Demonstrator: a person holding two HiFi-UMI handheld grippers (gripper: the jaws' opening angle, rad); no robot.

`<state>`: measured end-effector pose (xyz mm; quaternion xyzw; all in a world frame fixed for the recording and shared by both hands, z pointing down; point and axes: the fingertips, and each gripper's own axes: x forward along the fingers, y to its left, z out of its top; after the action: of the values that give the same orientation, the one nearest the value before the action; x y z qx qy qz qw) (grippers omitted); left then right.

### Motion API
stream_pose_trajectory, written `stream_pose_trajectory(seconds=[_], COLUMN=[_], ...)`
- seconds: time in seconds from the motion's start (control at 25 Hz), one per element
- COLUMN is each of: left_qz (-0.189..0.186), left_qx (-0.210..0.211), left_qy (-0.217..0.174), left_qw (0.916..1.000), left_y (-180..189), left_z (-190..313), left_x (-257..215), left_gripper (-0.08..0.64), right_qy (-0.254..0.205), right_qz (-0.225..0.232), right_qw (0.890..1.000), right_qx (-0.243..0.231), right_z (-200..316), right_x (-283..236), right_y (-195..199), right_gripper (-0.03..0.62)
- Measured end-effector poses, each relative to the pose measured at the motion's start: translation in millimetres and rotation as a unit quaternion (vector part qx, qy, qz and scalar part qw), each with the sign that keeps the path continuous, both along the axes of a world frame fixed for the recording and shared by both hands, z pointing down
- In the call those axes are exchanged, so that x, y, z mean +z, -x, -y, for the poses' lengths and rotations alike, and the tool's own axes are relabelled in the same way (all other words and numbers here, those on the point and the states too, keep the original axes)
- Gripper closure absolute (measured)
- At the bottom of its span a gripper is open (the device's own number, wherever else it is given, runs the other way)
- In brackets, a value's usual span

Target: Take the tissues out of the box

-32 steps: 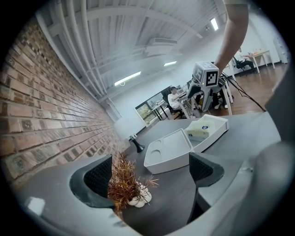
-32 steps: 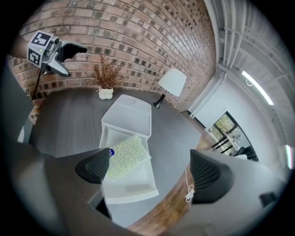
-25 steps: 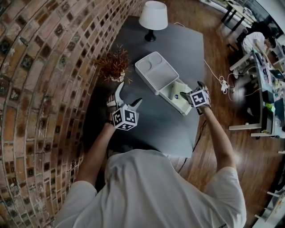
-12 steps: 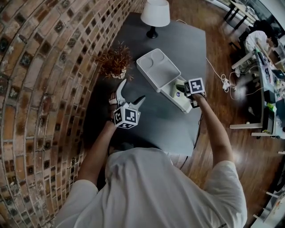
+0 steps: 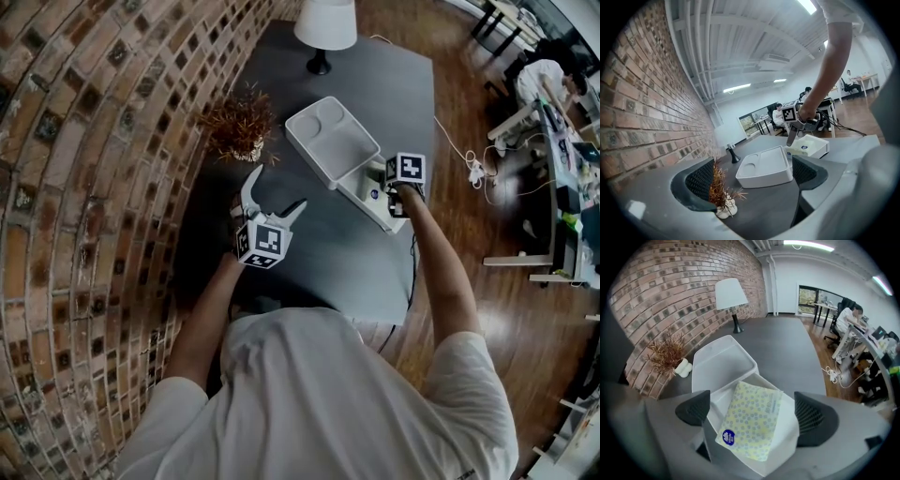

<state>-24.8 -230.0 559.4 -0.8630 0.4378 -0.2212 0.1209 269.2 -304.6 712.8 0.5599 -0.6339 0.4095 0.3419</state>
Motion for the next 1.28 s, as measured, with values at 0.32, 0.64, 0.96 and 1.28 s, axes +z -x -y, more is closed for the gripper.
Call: stream_pose_trajectory(seconds=[0.32,0.64,0.96,1.28], left_qz=[-0.057,-0.092,-0.144,-0.142], left_qx=[-0.019,-0.022,-0.015,-0.018], left_qy=[0.024,0.023,0.044,0.05], left_qw=[0.9979,0.9952,0.9884,0.9885], left_y=[5,7,2,11], left_z=[10,11,8,5], left_x=[0,-13,-18,-18], left_gripper=[0.037,0.037,0.037,0.037], right_qy=[0.025,0.058,0.076,0.106], right_qz=[0.019,0.017,0.039,0.096], right_qw=[0.998,0.994,0.988,0.974], right_qx=[0.053,0.087,0.131,0.175], right_z=[-4,-10,-20,-33], right_x=[22,43,69,88], right_y=[1,0,5,8], right_gripper=[-0.006,-0.006,-0.006,-0.004])
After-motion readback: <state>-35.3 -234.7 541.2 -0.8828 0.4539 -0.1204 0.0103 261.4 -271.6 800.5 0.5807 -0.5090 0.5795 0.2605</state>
